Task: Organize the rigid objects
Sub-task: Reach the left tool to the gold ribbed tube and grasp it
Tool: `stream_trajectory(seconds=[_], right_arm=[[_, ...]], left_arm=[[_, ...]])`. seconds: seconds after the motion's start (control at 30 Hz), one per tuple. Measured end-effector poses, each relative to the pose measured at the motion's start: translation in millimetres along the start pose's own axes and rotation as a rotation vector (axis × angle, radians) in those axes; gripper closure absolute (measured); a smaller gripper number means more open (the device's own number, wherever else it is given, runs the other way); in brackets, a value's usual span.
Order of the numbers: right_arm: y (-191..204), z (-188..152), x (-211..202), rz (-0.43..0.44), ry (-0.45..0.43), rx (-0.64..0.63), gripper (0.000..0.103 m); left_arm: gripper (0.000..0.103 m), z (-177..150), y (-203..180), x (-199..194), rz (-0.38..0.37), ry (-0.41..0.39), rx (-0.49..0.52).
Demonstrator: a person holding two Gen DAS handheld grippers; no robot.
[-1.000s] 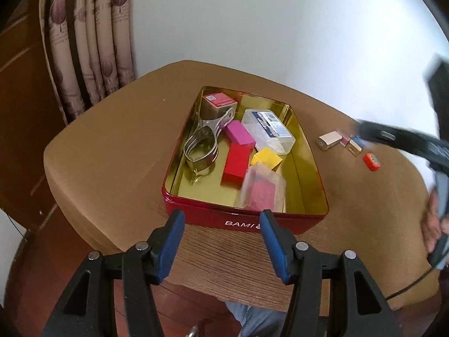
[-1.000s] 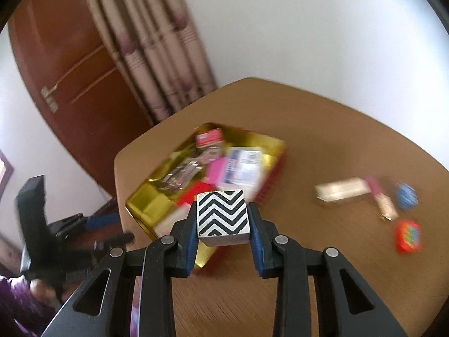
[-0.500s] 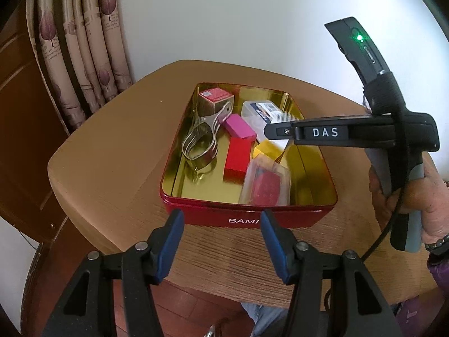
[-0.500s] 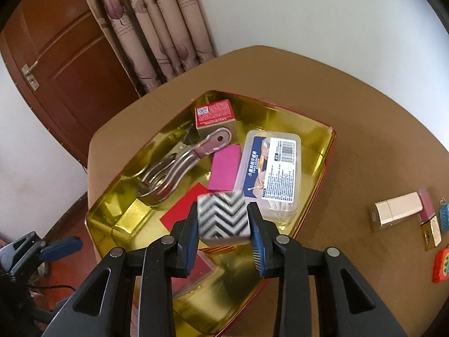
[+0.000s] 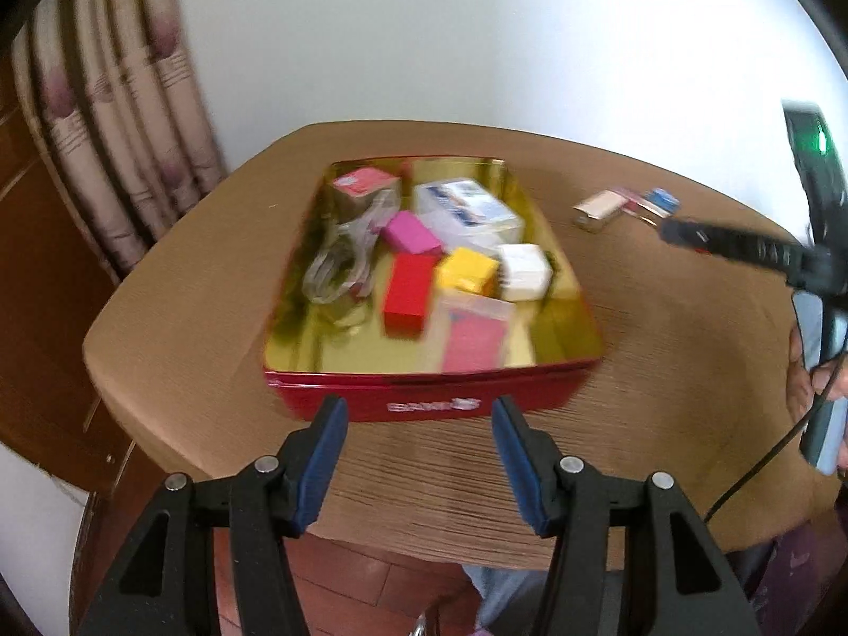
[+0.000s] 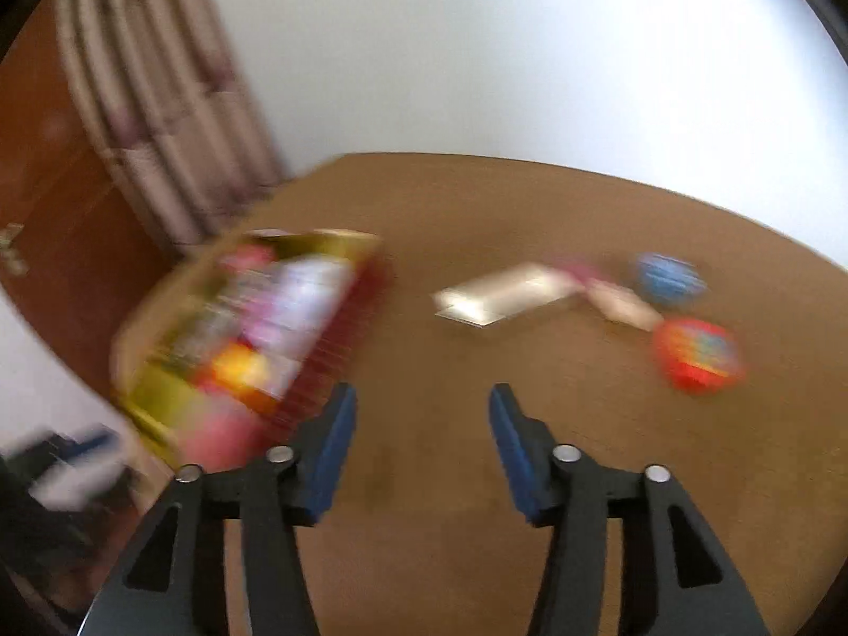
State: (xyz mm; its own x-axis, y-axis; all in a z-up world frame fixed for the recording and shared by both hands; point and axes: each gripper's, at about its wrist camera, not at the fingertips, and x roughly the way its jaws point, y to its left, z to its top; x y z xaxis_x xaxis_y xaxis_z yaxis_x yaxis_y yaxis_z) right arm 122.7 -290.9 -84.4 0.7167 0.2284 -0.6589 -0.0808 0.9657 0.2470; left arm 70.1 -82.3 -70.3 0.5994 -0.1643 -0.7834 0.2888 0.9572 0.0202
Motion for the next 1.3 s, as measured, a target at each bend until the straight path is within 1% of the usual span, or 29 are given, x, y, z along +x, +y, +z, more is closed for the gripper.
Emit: stream_trajectory(seconds=[0.07, 0.1, 0.17, 0.23, 0.27, 0.3, 0.37, 0.43, 0.47, 0.5, 0.53, 0.6, 0.67, 0.73, 0.8, 0.93, 1.07, 1.3], right_arm=[[-38, -19, -11, -0.152, 0.015, -0.005, 0.048], [-61, -29, -15, -0.212, 0.029, 0.008, 0.048], [-96, -44, -22, -0.325, 0.049, 0.014, 0.048], [-121, -56, -29, -0.396, 0.056, 0.015, 0.045], [-132, -60, -31, -0.427, 0.058, 0.018, 0.042], [-143, -64, -34, -0.444, 0.056, 0.024, 0.04], [-161, -70, -37, -0.413, 0.051, 0.069, 0.038], [-171, -74, -41, -0.362, 0.041, 0.118, 0.037], [-175, -74, -44, -0.345, 0.025, 0.127, 0.035], [-178, -75, -47, -0.325, 0.007, 0.138, 0.03], [-181, -75, -50, -0.31, -0.009, 0.15, 0.029], [-185, -77, -56, -0.276, -0.032, 0.173, 0.027], [-187, -79, -61, -0.238, -0.054, 0.208, 0.027], [-190, -80, -65, -0.205, -0.076, 0.233, 0.027], [-193, -81, -69, -0.17, -0.096, 0.247, 0.027], [-189, -84, -75, -0.124, -0.114, 0.247, 0.027], [-188, -84, -78, -0.097, -0.118, 0.244, 0.027], [-191, -88, -83, -0.071, -0.115, 0.241, 0.025]], left_arm=[[0.045, -2, -11, -2, -0.045, 0.003, 0.037], [0.045, -3, -15, -1, -0.067, 0.006, 0.051], [0.045, -3, -27, -2, -0.146, 0.027, 0.08], [0.045, -1, -40, -4, -0.209, 0.052, 0.092], [0.045, 3, -50, -6, -0.245, 0.059, 0.115], [0.045, 7, -57, -7, -0.259, 0.062, 0.131], [0.045, 24, -76, -11, -0.267, 0.055, 0.17], [0.044, 53, -95, -12, -0.279, 0.041, 0.224], [0.042, 70, -107, -8, -0.286, 0.046, 0.254], [0.042, 82, -112, -5, -0.287, 0.048, 0.268], [0.041, 98, -123, -1, -0.292, 0.043, 0.292], [0.035, 125, -144, 16, -0.287, 0.056, 0.349], [0.035, 150, -164, 42, -0.266, 0.087, 0.406], [0.035, 166, -180, 70, -0.277, 0.127, 0.455], [0.035, 178, -190, 95, -0.253, 0.164, 0.479], [0.035, 189, -197, 139, -0.243, 0.24, 0.496], [0.035, 193, -195, 172, -0.227, 0.298, 0.514], [0.035, 194, -195, 212, -0.219, 0.382, 0.52]])
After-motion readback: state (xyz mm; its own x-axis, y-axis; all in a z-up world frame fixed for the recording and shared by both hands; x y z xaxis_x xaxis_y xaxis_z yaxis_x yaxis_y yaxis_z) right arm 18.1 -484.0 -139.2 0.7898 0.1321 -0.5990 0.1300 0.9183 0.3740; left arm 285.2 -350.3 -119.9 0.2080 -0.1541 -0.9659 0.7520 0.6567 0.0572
